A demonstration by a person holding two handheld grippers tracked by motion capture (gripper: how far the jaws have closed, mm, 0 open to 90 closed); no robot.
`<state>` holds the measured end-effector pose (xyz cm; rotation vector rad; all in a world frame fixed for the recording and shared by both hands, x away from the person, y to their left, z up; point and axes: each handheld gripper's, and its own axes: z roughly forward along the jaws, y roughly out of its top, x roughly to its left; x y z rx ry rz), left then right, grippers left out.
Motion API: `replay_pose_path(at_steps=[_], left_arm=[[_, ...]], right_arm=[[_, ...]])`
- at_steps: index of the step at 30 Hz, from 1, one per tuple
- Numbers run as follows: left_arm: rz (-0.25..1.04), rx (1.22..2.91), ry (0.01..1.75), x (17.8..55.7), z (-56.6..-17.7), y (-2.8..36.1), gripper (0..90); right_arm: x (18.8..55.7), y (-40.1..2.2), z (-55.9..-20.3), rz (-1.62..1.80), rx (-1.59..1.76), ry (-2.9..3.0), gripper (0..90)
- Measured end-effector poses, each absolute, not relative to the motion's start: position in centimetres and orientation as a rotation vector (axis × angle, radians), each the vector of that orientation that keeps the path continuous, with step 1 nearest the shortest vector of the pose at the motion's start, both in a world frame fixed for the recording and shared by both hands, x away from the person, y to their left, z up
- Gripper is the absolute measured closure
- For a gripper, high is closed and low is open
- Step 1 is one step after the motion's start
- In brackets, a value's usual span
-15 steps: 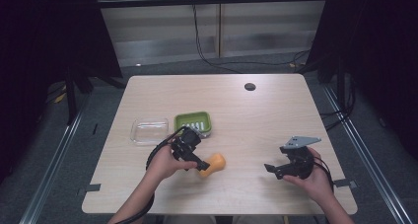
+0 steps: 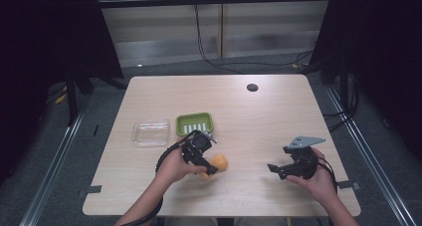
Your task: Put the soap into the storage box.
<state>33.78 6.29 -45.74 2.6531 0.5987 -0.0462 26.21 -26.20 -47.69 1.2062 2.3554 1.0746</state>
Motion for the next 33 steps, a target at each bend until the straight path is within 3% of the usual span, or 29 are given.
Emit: replay_pose_path(at_steps=[13, 20, 33], left_arm=[[-0.074, 2.722, 0.572, 33.6, -47.0, 4.2, 23.6], [-0.012, 2.809, 0.525, 33.3, -47.0, 3.3, 48.2], [-0.085, 2.849, 0.535, 34.3, -45.5, 3.7, 49.6]], right_arm=[[26.0, -26.5, -47.6, 1.079, 1.212, 2.35, 9.4], [26.0, -26.4, -47.7, 1.07, 1.214, 2.352, 9.4], [26.0, -26.4, -47.7, 1.066, 1.212, 2.351, 9.4]])
